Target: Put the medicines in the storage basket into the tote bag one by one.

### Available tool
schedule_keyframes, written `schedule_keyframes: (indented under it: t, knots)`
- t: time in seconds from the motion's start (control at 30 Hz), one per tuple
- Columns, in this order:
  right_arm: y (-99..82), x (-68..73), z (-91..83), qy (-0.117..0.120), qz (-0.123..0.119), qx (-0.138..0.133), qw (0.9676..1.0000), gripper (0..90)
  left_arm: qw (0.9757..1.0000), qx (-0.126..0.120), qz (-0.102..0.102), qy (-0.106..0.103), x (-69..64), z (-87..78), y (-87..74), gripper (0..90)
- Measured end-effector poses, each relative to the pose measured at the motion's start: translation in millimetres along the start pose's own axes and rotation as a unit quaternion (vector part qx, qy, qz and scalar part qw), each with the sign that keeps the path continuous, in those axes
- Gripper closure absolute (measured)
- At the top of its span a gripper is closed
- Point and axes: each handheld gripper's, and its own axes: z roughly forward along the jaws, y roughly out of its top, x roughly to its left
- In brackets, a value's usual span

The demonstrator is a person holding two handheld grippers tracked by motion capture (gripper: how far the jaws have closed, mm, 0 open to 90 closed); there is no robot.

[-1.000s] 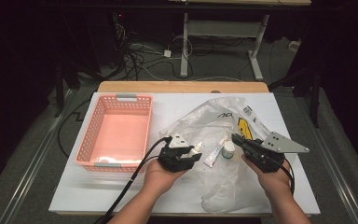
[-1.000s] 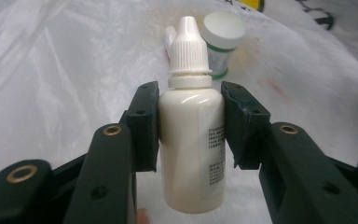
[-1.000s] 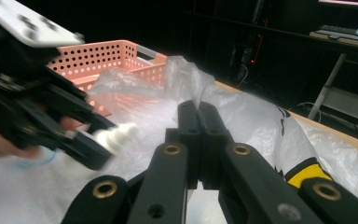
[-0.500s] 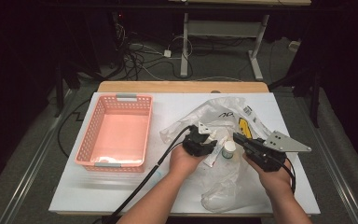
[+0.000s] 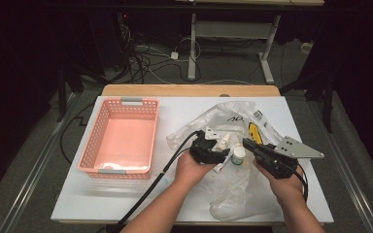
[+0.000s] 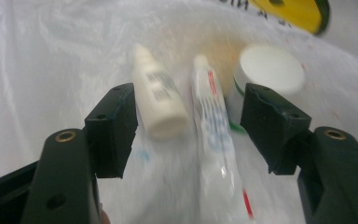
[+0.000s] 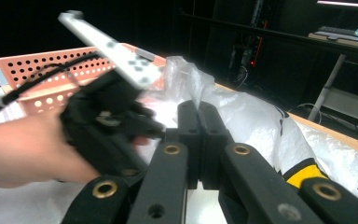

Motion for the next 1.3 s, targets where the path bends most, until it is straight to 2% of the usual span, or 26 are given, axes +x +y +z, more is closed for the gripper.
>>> schedule_keyframes:
  t: [0.1,0.23,0.33,0.4,0.47,0.57,0.63,0.77,0.87,1.07,1.3]
  knots:
    - [-0.2,-0.3,-0.3,-0.001,0.001,0.0,1.0,90.0,0.9998,0.011,0.015,0.0,-4.0,-17.8,-19.8,32.9]
    - [-0.4,0.4,0.0,-0.002,-0.001,0.003,1.0,90.0,0.9993,0.034,0.014,0.007,-6.4,-36.9,-50.0,25.4]
    - [-0.2,2.6,1.1,-0.001,-0.002,0.005,1.0,90.0,0.999,0.038,-0.008,0.022,-3.7,-45.9,-68.5,15.2]
    - [-0.4,3.6,1.8,0.001,-0.001,0.006,1.0,90.0,0.9975,0.054,-0.025,0.039,-0.5,-45.9,-76.4,6.5]
    - [-0.7,4.1,2.6,0.001,-0.001,0.008,1.0,90.0,0.9959,0.077,-0.038,0.03,1.7,-41.0,-78.7,2.1]
    - [-1.5,3.5,3.6,0.0,-0.003,0.009,1.0,90.0,0.9945,0.091,-0.003,0.051,-6.9,-35.2,-76.5,2.8]
    - [-1.7,3.7,4.0,-0.001,-0.001,0.01,0.9999,90.0,0.996,0.077,0.0,0.044,-10.0,-35.5,-77.0,15.5]
    - [-2.6,3.5,5.3,0.0,-0.002,0.012,0.9999,90.0,0.9969,0.064,-0.002,0.046,-11.7,-36.3,-77.4,39.4]
    - [-2.4,4.1,5.7,-0.002,0.0,0.013,0.9999,90.0,0.9974,0.061,0.015,0.035,-14.0,-37.3,-78.3,59.1]
    - [-2.9,3.5,6.6,-0.003,0.008,0.014,0.9999,90.0,0.9977,0.059,0.028,0.018,-15.4,-37.4,-79.2,87.3]
    - [-4.1,4.2,6.9,-0.005,0.005,0.014,0.9999,90.0,0.9987,0.048,0.012,0.009,-11.1,-40.4,-81.0,88.4]
